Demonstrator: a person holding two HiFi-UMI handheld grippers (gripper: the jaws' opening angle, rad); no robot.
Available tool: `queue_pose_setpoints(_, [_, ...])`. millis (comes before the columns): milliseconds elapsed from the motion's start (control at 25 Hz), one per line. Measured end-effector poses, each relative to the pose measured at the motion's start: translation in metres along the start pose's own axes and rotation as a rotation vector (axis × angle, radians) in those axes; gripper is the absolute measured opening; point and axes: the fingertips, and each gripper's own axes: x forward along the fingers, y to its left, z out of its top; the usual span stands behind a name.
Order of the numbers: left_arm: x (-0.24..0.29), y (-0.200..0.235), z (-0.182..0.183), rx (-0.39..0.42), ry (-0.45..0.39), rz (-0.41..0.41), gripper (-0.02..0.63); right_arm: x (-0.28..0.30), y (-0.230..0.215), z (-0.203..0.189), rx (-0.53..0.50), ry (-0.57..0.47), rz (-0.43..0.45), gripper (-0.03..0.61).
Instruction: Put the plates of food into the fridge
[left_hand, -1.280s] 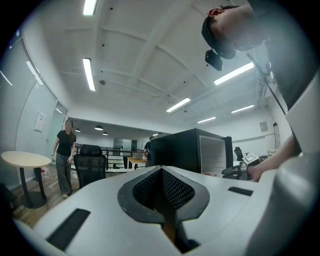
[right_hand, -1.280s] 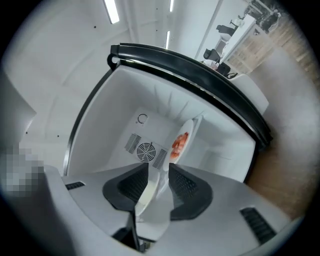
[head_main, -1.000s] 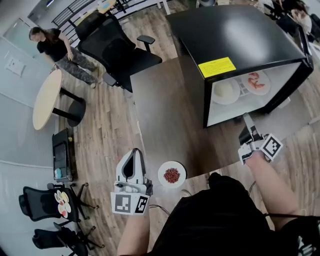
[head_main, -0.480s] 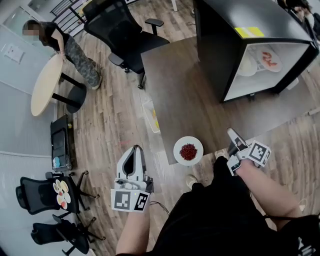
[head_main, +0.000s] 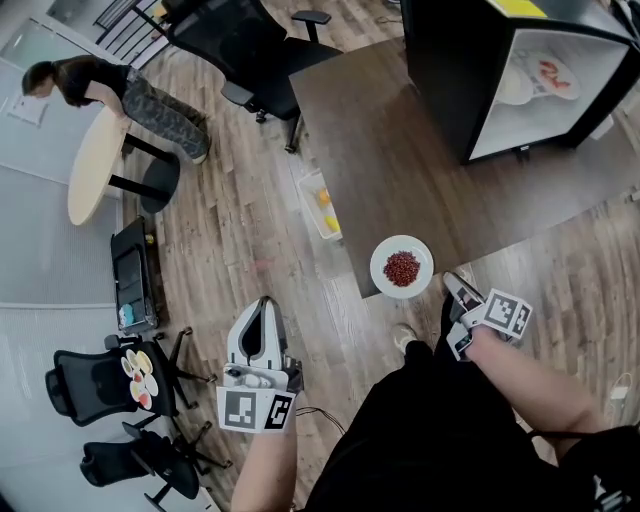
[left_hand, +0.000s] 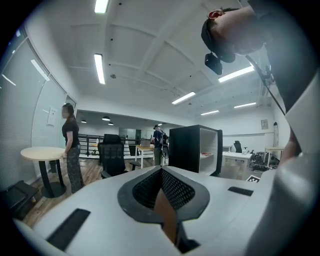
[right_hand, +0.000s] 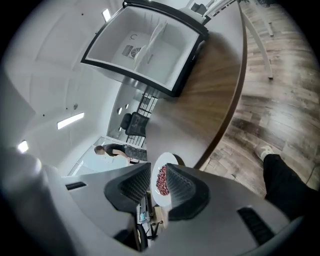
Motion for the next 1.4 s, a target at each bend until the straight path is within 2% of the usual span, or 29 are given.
queue_pose_setpoints(200, [-0.015, 0.005, -0.014, 0.009, 0.033, 0.012, 0.003, 0.022, -0.015, -0.042, 0.082, 0.04, 0.013, 0.104])
queue_pose_setpoints(400, [-0.026, 0.01, -0.023, 0.028, 0.066, 0.034, 0.003, 0.044, -0.03, -0.062, 0.113, 0.065, 0.009, 0.104])
queue_pose_setpoints(720, [-0.038, 0.02, -0.022, 0.056, 0.084, 0.077, 0.003, 0.067, -0.038, -0.069, 0.162, 0.069, 0.014, 0.104])
queue_pose_setpoints(880, [-0.038, 0.016, -0.023, 0.062, 0.093, 0.076, 0.003, 0.071, -0.042, -0.067, 0.144, 0.072, 0.01, 0.098])
queue_pose_setpoints(960, [-0.037, 0.015, -0.024, 0.064, 0.093, 0.078, 0.003, 0.072, -0.04, -0.068, 0.163, 0.068, 0.037, 0.095])
queue_pose_setpoints(1240, [-0.031, 0.009, -0.019, 0.067, 0.085, 0.071, 0.003, 0.066, -0.031, -0.064, 0.146, 0.076, 0.069, 0.017])
queue_pose_setpoints(1400, [-0.026, 0.003, -0.014, 0.072, 0.075, 0.051, 0.003, 0.061, -0.026, -0.058, 0.19, 0.082, 0.091, 0.017])
